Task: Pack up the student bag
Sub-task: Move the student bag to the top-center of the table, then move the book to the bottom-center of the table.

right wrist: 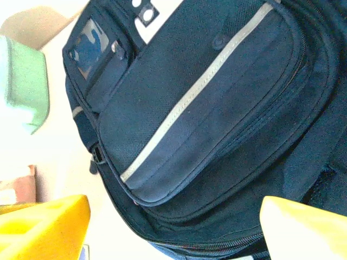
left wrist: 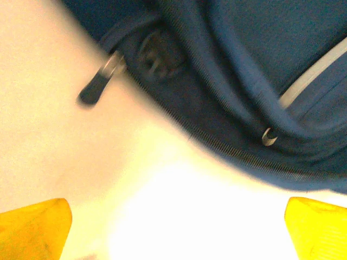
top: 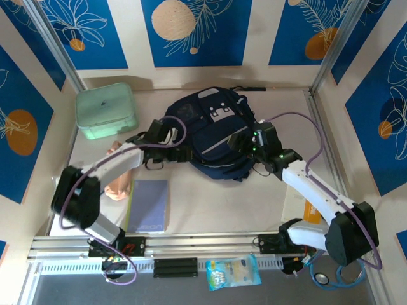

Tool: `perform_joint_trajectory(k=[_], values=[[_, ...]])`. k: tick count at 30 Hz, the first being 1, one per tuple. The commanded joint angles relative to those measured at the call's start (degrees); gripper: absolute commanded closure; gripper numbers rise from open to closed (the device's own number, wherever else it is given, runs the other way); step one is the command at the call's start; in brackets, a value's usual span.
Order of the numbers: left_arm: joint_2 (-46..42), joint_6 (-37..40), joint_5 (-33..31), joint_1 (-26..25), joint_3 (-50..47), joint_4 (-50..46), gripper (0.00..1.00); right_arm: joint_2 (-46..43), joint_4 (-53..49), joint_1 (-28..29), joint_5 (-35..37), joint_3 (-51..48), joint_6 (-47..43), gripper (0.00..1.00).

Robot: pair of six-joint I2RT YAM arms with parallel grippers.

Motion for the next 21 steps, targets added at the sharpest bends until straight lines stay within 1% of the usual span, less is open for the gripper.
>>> perform_joint_trajectory(k=[1,5,9,11,12,16,21], values=[[-5.5,-2.3,-2.3,0.4,-6.1,-8.0,0.00,1.6,0.4,1.5,0.1,2.3,-1.4,0.16],[-11.9,-6.3,-1.5,0.4,-14.2,-9.8,0.00,4.3,1.2,3.2,0.6,3.9,-1.8,0.14],[-14.1,-12.3,3.3,0.3,-20.0,-6.6,0.00,6.5,1.2,4.3,1.2,5.6,-2.0,0.14],[-14.3,-16.6,7.7,0.2,-22.8,-1.9,0.00,7.3,1.0,4.4,1.2,6.1,-2.0,0.14],[-14.5,-18.7,8.9,0.0,-23.7,0.5,0.00,7.6,0.9,4.5,1.2,6.3,-2.0,0.14],[-14.6,-23.0,10.9,-0.4,-25.7,7.6,0.00,8.6,0.6,4.5,1.2,6.9,-2.0,0.15],[-9.8,-25.7,13.1,-0.3,-25.0,15.2,0.00,10.1,0.0,4.6,0.5,8.1,-2.3,0.15]])
